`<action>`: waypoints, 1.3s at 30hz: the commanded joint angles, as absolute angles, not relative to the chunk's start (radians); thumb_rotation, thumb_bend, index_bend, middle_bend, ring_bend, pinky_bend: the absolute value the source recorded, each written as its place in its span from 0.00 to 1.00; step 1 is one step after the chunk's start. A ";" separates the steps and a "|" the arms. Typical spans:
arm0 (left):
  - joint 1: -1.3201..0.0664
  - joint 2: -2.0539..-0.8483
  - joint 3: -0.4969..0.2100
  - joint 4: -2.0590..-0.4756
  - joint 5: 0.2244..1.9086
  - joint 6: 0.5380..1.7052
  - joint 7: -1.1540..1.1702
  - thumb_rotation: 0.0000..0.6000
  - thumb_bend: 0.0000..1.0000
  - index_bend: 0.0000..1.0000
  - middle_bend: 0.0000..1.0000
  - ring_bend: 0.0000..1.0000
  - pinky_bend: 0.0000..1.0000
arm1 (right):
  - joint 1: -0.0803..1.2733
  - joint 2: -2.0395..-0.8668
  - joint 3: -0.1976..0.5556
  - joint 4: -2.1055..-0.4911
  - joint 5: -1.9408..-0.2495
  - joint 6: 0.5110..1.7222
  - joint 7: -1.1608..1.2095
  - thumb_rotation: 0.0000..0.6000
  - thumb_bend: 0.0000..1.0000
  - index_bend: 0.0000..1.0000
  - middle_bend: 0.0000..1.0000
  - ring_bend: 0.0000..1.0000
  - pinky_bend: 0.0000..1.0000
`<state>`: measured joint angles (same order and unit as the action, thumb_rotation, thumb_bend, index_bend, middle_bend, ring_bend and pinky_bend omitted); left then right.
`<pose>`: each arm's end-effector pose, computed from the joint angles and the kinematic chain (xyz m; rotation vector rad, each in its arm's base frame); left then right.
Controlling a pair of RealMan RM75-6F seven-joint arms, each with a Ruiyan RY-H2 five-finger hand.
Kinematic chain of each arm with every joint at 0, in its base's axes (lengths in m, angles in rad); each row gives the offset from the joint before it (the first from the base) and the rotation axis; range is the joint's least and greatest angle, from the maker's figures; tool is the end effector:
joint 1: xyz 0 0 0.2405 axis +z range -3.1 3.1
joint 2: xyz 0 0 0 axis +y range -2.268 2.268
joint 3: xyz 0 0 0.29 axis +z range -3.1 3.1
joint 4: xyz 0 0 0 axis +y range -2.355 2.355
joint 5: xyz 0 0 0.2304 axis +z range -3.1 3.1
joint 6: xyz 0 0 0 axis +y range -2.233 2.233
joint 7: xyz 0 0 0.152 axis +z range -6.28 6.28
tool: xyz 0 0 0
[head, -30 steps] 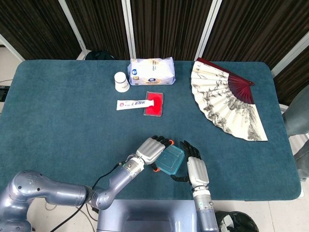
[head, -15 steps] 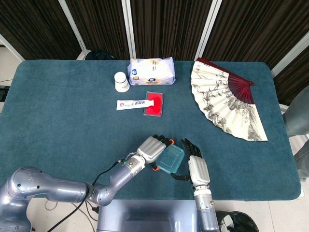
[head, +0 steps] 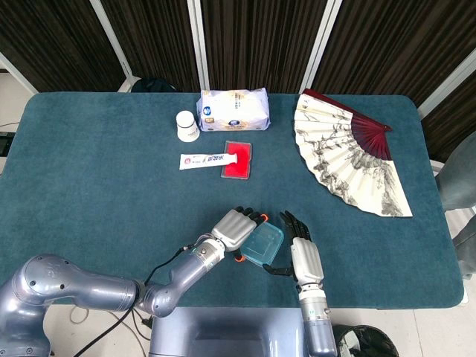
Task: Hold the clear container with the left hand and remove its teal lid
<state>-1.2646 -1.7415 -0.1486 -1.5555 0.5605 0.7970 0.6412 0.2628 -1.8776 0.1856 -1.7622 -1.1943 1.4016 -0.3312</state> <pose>0.0033 0.3437 -0.1435 -2.3403 -0.9563 -0.7600 -0.1563 -0.2339 -0.0695 1.1757 -1.5015 1.2466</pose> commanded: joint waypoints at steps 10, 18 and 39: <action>-1.265 -1.703 -0.178 -1.577 0.542 0.731 0.553 1.00 0.14 0.23 0.34 0.29 0.46 | 0.259 -1.877 0.169 -1.720 -1.219 1.403 -0.305 1.00 0.17 0.00 0.00 0.00 0.00; -1.280 -1.680 -0.170 -1.577 0.526 0.693 0.532 1.00 0.14 0.22 0.34 0.29 0.46 | 0.261 -1.889 0.177 -1.701 -1.227 1.405 -0.288 1.00 0.17 0.00 0.00 0.00 0.00; -1.332 -1.653 -0.144 -1.581 0.506 0.657 0.492 1.00 0.14 0.21 0.32 0.27 0.44 | 0.274 -1.896 0.215 -1.708 -1.234 1.412 -0.275 1.00 0.17 0.00 0.00 0.00 0.00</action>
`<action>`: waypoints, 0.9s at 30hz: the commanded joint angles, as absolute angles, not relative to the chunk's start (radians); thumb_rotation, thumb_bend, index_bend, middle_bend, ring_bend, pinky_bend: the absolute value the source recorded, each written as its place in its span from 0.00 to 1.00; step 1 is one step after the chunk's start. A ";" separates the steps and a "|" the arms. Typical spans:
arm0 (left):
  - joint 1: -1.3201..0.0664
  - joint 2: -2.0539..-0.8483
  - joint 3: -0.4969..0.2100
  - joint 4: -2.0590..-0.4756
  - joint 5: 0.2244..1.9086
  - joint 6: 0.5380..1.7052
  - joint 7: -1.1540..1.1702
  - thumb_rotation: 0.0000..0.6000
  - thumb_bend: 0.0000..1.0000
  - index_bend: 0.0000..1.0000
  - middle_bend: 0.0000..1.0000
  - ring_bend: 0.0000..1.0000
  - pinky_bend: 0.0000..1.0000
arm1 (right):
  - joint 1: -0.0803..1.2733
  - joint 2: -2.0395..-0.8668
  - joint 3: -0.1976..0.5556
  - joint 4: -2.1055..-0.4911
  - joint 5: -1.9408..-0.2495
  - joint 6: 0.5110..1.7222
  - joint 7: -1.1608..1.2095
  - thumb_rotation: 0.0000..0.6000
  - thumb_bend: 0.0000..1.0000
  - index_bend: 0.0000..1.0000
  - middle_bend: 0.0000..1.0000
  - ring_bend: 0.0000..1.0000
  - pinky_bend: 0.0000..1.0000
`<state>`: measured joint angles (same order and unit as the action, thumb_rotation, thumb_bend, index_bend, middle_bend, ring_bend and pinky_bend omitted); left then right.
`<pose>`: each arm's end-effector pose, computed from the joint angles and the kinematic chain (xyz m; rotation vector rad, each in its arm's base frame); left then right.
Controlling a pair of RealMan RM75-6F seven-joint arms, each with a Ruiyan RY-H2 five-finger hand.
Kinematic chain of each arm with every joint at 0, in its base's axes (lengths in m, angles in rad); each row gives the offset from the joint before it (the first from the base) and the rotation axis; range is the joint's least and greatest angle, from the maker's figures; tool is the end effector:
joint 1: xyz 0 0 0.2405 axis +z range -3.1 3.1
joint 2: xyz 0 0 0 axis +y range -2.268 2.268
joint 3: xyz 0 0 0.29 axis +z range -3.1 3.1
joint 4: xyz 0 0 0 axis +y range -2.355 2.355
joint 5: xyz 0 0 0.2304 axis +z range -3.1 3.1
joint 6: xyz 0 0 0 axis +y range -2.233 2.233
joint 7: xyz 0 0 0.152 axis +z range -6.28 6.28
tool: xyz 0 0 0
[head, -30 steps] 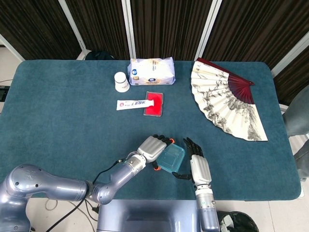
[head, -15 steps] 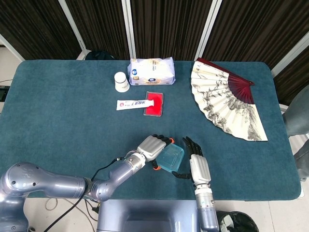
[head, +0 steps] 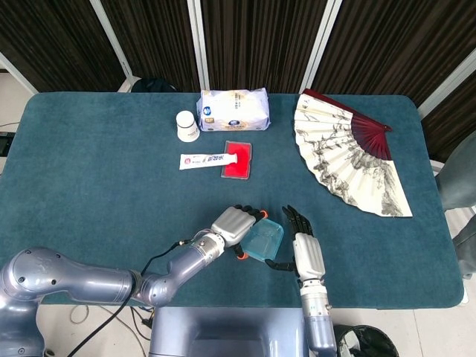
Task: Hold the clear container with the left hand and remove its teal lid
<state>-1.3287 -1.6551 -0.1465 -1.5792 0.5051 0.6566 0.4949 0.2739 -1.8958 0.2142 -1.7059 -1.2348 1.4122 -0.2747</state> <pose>0.0118 0.3513 -0.1304 -2.3945 -1.1235 -0.7269 -0.1573 -0.2451 -0.0679 1.1363 -1.4621 1.3120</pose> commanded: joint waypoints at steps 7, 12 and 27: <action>-1.344 -1.647 -0.127 -1.585 0.499 0.655 0.484 1.00 0.10 0.18 0.28 0.22 0.39 | 0.273 -1.897 0.215 -1.714 -1.226 1.414 -0.281 1.00 0.17 0.00 0.00 0.00 0.00; -1.349 -1.645 -0.122 -1.586 0.498 0.656 0.472 1.00 0.10 0.18 0.26 0.21 0.39 | 0.275 -1.898 0.215 -1.710 -1.225 1.415 -0.285 1.00 0.17 0.00 0.00 0.00 0.00; -1.342 -1.647 -0.115 -1.576 0.539 0.713 0.450 1.00 0.10 0.08 0.17 0.12 0.31 | 0.277 -1.892 0.211 -1.687 -1.247 1.421 -0.277 1.00 0.17 0.18 0.11 0.00 0.00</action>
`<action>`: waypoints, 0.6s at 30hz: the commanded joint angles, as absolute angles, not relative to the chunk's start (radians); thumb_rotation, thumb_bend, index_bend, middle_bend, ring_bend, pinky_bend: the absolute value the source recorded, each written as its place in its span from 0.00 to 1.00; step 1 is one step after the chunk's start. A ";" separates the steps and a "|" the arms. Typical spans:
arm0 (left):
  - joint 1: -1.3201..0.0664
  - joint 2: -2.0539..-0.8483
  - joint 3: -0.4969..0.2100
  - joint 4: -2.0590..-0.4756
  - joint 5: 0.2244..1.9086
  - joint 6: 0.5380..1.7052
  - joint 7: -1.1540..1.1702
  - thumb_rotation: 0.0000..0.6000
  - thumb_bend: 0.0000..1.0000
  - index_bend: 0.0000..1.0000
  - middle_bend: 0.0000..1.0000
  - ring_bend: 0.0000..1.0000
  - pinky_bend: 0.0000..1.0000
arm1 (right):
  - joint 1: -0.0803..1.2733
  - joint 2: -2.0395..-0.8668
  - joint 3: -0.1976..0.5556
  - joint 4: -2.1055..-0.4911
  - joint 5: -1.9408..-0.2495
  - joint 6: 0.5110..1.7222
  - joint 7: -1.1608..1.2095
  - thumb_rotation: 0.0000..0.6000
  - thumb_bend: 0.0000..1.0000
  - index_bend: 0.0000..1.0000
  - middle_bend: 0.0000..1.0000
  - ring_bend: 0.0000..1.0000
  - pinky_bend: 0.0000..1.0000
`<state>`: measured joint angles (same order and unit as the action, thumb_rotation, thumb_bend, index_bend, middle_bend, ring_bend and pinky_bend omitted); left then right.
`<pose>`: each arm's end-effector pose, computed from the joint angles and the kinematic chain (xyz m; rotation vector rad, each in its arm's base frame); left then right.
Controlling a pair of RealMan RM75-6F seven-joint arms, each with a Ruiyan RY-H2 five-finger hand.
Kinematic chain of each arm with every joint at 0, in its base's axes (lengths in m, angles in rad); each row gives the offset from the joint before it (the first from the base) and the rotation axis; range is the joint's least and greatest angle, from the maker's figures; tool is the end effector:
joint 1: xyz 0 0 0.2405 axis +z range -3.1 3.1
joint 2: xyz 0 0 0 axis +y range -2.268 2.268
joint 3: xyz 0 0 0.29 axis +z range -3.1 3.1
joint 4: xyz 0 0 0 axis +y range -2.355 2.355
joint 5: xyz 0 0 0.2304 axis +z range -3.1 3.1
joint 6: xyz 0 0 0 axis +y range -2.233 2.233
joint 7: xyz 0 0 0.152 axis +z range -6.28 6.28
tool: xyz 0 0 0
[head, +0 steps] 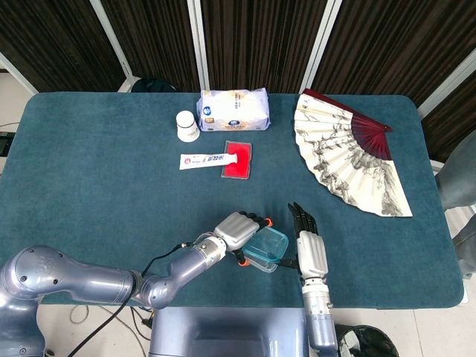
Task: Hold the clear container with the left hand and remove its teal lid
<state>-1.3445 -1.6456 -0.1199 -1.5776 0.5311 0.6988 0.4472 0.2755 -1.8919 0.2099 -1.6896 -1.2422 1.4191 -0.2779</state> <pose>0.0109 0.3571 -0.1253 -2.3642 -1.1066 -0.7546 -0.1615 -0.2459 -0.0674 1.1450 -1.4349 1.3017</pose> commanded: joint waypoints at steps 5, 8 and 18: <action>-1.340 -1.645 -0.106 -1.579 0.552 0.729 0.458 1.00 0.06 0.01 0.06 0.04 0.22 | 0.277 -1.890 0.209 -1.684 -1.248 1.418 -0.273 1.00 0.21 0.33 0.14 0.00 0.00; -1.341 -1.643 -0.101 -1.580 0.555 0.733 0.464 1.00 0.04 0.00 0.01 0.01 0.21 | 0.277 -1.888 0.207 -1.685 -1.249 1.417 -0.270 1.00 0.25 0.37 0.14 0.00 0.00; -1.341 -1.634 -0.086 -1.590 0.562 0.745 0.479 1.00 0.00 0.00 0.00 0.00 0.18 | 0.278 -1.885 0.205 -1.692 -1.250 1.415 -0.269 1.00 0.42 0.47 0.14 0.00 0.00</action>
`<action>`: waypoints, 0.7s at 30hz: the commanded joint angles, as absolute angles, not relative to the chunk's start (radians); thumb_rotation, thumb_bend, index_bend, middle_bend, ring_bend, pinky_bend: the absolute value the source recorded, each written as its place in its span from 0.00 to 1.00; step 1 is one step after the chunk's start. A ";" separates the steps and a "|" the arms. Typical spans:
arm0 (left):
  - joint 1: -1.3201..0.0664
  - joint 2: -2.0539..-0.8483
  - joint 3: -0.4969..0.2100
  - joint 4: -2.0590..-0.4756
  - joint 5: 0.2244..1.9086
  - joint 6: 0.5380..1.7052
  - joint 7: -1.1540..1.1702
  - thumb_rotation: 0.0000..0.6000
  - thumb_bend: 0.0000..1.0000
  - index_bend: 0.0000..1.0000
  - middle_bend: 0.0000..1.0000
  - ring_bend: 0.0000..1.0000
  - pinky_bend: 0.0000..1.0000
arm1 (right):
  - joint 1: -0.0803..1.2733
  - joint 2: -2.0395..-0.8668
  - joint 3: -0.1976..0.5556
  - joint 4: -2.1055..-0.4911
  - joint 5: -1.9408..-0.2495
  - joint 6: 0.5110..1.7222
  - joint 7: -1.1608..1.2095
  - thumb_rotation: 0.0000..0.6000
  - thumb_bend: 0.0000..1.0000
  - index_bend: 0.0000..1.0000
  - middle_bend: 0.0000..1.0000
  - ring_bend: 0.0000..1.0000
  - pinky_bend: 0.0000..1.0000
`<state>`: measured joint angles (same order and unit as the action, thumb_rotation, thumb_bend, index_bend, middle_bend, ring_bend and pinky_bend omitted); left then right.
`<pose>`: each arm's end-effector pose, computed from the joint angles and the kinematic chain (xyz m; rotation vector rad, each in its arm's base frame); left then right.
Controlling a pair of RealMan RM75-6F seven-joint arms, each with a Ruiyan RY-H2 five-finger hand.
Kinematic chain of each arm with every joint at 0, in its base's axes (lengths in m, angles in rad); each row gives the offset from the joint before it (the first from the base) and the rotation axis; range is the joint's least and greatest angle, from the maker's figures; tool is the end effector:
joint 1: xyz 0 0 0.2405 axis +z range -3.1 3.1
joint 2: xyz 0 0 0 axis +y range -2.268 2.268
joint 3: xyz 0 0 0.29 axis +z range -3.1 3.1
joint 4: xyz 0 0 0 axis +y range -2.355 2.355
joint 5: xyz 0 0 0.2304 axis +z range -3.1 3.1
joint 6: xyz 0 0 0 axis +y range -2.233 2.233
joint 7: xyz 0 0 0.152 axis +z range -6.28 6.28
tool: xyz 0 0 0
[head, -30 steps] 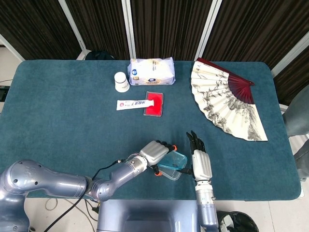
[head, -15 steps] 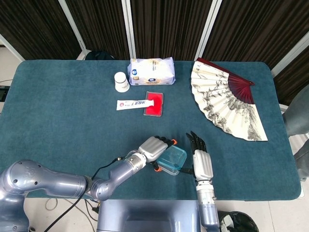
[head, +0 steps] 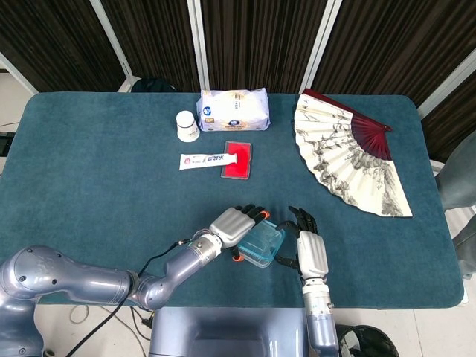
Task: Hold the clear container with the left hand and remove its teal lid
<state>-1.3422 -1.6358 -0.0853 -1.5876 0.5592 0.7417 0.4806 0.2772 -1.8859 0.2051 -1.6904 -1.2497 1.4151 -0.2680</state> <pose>0.0024 0.3584 -0.1209 -2.3650 -1.0089 -0.7402 -0.1614 -0.2455 -0.0670 1.1547 -1.4352 1.3099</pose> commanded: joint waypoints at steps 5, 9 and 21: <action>-1.333 -1.624 -0.093 -1.600 0.578 0.756 0.472 1.00 0.00 0.00 0.00 0.00 0.18 | 0.280 -1.886 0.210 -1.696 -1.244 1.413 -0.277 1.00 0.56 0.51 0.14 0.00 0.00; -1.326 -1.607 -0.095 -1.613 0.595 0.761 0.465 1.00 0.00 0.00 0.00 0.00 0.18 | 0.283 -1.887 0.216 -1.696 -1.240 1.413 -0.284 1.00 0.59 0.54 0.14 0.00 0.00; -1.269 -1.536 -0.080 -1.665 0.688 0.786 0.430 1.00 0.00 0.00 0.00 0.00 0.18 | 0.280 -1.870 0.218 -1.694 -1.243 1.421 -0.282 1.00 0.59 0.57 0.14 0.00 0.00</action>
<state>-1.2774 -1.5451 -0.0860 -1.6606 0.6755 0.7814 0.4322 0.2800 -1.8711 0.2183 -1.6947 -1.2427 1.4201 -0.2831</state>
